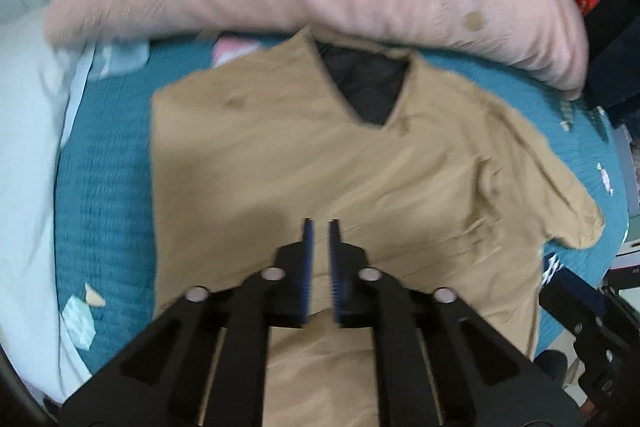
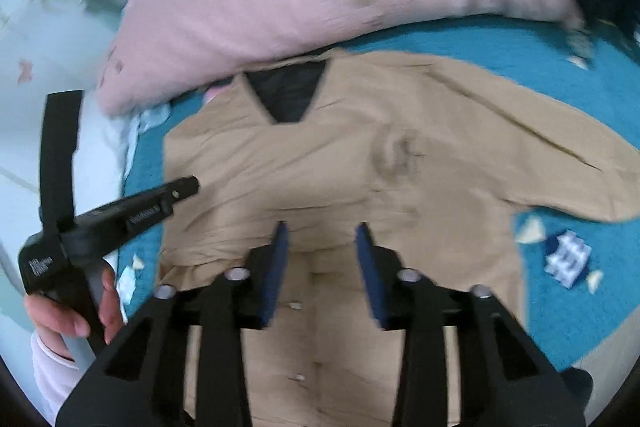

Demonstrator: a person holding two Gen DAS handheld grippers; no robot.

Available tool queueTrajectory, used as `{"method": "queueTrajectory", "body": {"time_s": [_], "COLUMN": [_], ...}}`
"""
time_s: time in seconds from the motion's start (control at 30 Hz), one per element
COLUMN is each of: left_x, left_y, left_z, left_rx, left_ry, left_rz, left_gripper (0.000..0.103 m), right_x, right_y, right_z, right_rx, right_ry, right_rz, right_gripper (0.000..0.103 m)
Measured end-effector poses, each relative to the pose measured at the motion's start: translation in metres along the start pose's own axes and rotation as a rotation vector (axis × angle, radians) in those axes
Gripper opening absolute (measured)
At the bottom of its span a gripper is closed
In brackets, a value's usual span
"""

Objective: Fold large clothes

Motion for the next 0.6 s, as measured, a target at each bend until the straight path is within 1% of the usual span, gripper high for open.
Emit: {"method": "queueTrajectory", "body": {"time_s": [0.03, 0.07, 0.1, 0.2, 0.23, 0.3, 0.37, 0.5, 0.53, 0.57, 0.6], "left_x": [0.005, 0.008, 0.014, 0.029, 0.036, 0.049, 0.062, 0.085, 0.088, 0.09, 0.091], "left_y": [0.008, 0.013, 0.019, 0.028, 0.03, 0.033, 0.035, 0.043, 0.045, 0.045, 0.044], "left_z": [-0.003, -0.005, -0.008, -0.013, -0.014, -0.018, -0.021, -0.026, -0.027, -0.028, -0.03], "left_rx": [-0.005, -0.005, -0.009, -0.022, -0.022, -0.025, -0.032, -0.068, -0.075, -0.069, -0.054], "left_ry": [0.006, 0.01, 0.02, 0.052, 0.068, 0.097, 0.11, 0.131, 0.128, 0.127, 0.117], "left_rz": [0.004, 0.002, -0.009, -0.045, -0.039, -0.024, -0.035, -0.035, -0.037, -0.03, -0.028], "left_gripper": [0.002, 0.001, 0.0, 0.0, 0.0, 0.0, 0.0, 0.0, 0.0, 0.0, 0.0], "right_x": [0.012, 0.021, 0.032, 0.059, 0.068, 0.089, 0.105, 0.14, 0.149, 0.16, 0.169], "right_y": [0.01, 0.018, 0.028, 0.046, 0.049, 0.055, 0.06, 0.063, 0.062, 0.06, 0.053], "right_z": [0.001, 0.002, 0.004, 0.01, 0.012, 0.016, 0.021, 0.022, 0.02, 0.017, 0.014], "right_rx": [-0.011, -0.021, -0.037, -0.055, -0.052, -0.032, -0.018, 0.031, 0.038, 0.038, 0.039], "right_ry": [0.023, 0.041, 0.058, 0.09, 0.106, 0.161, 0.186, 0.265, 0.288, 0.308, 0.313], "right_rz": [0.016, 0.027, 0.036, 0.05, 0.062, 0.098, 0.149, 0.184, 0.188, 0.151, 0.077], "right_gripper": [0.018, 0.015, 0.011, 0.004, 0.002, 0.001, 0.001, 0.001, 0.001, 0.001, 0.001]}}
Point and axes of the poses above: each gripper's, at about its wrist camera, not at the fingertips, and x roughly the way its jaws point, y to its left, z to its top, the point moved 3 cm from there along x, roughly the way its jaws point, and after that the axes turned 3 degrees about y, right-handed, at the moved point
